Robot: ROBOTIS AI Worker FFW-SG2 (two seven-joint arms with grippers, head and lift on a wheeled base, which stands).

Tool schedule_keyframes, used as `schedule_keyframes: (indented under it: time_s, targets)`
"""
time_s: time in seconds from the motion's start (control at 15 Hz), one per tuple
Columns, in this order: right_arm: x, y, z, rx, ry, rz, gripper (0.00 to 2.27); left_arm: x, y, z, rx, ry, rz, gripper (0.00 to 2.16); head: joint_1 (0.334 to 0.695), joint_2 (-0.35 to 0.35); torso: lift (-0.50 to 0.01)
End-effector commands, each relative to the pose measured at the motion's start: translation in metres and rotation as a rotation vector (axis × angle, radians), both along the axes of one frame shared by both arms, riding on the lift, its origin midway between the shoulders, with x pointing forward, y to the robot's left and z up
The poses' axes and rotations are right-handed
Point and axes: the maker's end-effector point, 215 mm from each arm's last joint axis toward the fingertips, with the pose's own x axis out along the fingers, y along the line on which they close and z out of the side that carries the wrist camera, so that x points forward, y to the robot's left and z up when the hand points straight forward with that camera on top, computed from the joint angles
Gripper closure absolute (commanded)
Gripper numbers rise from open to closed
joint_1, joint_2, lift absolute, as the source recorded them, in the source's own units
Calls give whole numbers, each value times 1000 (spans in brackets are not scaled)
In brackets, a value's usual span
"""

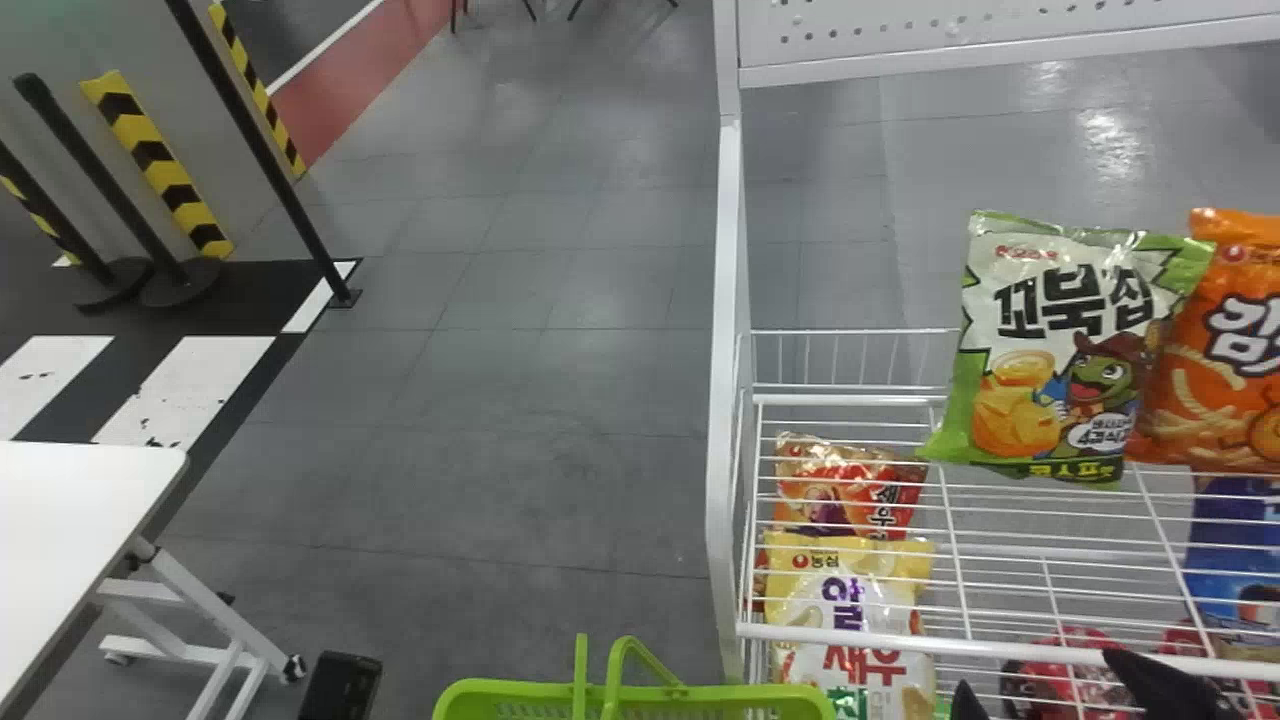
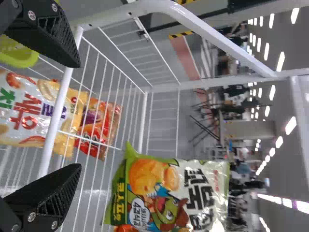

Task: Hold basket handle with left hand then pick Jagalchi snack with right hand and place into basket

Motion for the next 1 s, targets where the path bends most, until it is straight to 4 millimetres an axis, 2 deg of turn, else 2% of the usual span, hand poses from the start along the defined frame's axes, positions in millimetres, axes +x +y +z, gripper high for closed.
schedule_keyframes:
  time_s: [0.0, 0.13, 0.2, 0.27, 0.47, 0.93]
  targets:
    - [-5, -27, -11, 38, -30, -65, 76, -1, -1, 2, -11, 0, -1, 2142, 695, 190, -9]
    - [-13, -45, -13, 42, -74, -101, 76, -1, -2, 1, -12, 3, -3, 2145, 695, 153, -9]
    - [-18, -52, -10, 51, -112, -107, 76, -1, -2, 1, -12, 3, -3, 2145, 695, 105, -9]
    - [-23, -56, -4, 49, -159, -112, 76, -2, -3, 1, -11, 3, -4, 2145, 695, 88, -9]
    - [-29, -59, -16, 42, -139, -111, 76, -3, -5, 0, -14, 8, -5, 2145, 695, 41, -9]
    - [-28, -64, -18, 47, -133, -121, 76, -4, -5, -1, -12, 12, -6, 2145, 695, 13, -9]
